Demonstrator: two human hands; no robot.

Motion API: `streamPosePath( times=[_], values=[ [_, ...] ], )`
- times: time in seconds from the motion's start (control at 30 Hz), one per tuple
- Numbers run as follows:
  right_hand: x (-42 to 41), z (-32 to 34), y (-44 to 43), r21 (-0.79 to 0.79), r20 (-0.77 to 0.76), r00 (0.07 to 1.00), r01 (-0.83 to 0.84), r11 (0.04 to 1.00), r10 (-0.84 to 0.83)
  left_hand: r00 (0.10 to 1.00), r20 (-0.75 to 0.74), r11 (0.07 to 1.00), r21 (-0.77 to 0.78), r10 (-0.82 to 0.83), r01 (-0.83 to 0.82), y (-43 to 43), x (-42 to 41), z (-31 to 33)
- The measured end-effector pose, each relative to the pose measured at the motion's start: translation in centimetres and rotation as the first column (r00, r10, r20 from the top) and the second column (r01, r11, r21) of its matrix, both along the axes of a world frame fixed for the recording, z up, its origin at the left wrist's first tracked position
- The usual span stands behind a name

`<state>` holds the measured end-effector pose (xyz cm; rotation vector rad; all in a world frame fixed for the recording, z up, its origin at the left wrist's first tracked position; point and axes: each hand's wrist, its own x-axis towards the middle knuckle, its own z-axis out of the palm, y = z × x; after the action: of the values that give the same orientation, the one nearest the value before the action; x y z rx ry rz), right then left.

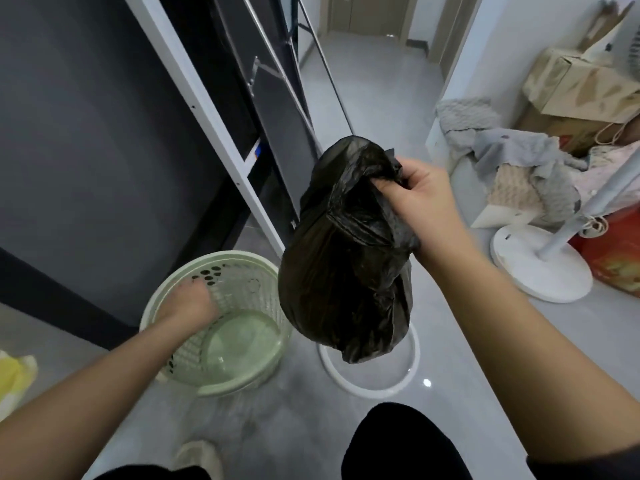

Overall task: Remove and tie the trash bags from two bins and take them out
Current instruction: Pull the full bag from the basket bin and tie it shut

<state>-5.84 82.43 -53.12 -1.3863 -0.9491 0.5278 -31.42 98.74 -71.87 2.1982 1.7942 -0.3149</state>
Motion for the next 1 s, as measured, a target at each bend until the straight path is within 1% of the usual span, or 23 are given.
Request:
streamPosePath(
  times=[0.1,0.2,0.27,0.3,0.37,0.43,0.53,0.63,0.7,0.87,1.0],
  values=[
    [2.3,-3.0,-2.1,-0.056,0.047,0.998,0.050,0.997,-0.047,0.980,0.053,0.981,0.026,-0.192,0.190,-2.4,5.7,0.1],
    [4.7,-6.5,-4.6,-0.142,0.071,0.993,0.108,0.984,-0.099,0.924,0.174,0.940,0.077,-0.340,0.332,-5.6,11.0,-0.5],
    [6.3,-8.7,-6.3,-0.205,0.061,0.989,0.147,0.968,-0.137,0.887,0.229,0.916,0.080,-0.401,0.393,-7.5,13.6,-1.7],
    [7.0,-9.8,-7.1,-0.233,0.060,0.986,0.167,0.958,-0.157,0.878,0.227,0.906,0.067,-0.422,0.418,-8.2,14.7,-2.6],
    [8.4,-11.4,-8.6,-0.279,0.066,0.978,0.210,0.937,-0.200,0.877,0.211,0.896,-0.011,-0.432,0.444,-9.3,16.4,-4.9],
    [9.7,-12.6,-9.7,-0.304,0.048,0.971,0.236,0.923,-0.232,0.898,0.205,0.898,-0.131,-0.390,0.420,-10.2,17.6,-7.5],
    [11.2,-14.1,-11.0,-0.330,-0.012,0.968,0.234,0.915,-0.252,0.941,0.172,0.890,-0.313,-0.290,0.331,-11.0,18.6,-11.8],
    [12.1,-15.9,-11.8,-0.353,-0.099,0.957,0.224,0.908,-0.274,0.971,0.129,0.872,-0.428,-0.201,0.238,-11.5,18.6,-16.0],
    [12.3,-17.1,-12.2,-0.379,-0.129,0.950,0.219,0.899,-0.286,0.983,0.118,0.866,-0.466,-0.144,0.183,-12.0,18.5,-18.3],
    [11.9,-19.3,-12.5,-0.407,-0.162,0.934,0.231,0.884,-0.318,0.988,0.154,0.875,-0.481,0.025,0.052,-13.2,18.9,-21.7],
    [11.5,-20.1,-12.7,-0.404,-0.201,0.915,0.247,0.881,-0.349,0.985,0.134,0.862,-0.506,0.107,-0.025,-13.2,19.4,-24.1]
  ],
)
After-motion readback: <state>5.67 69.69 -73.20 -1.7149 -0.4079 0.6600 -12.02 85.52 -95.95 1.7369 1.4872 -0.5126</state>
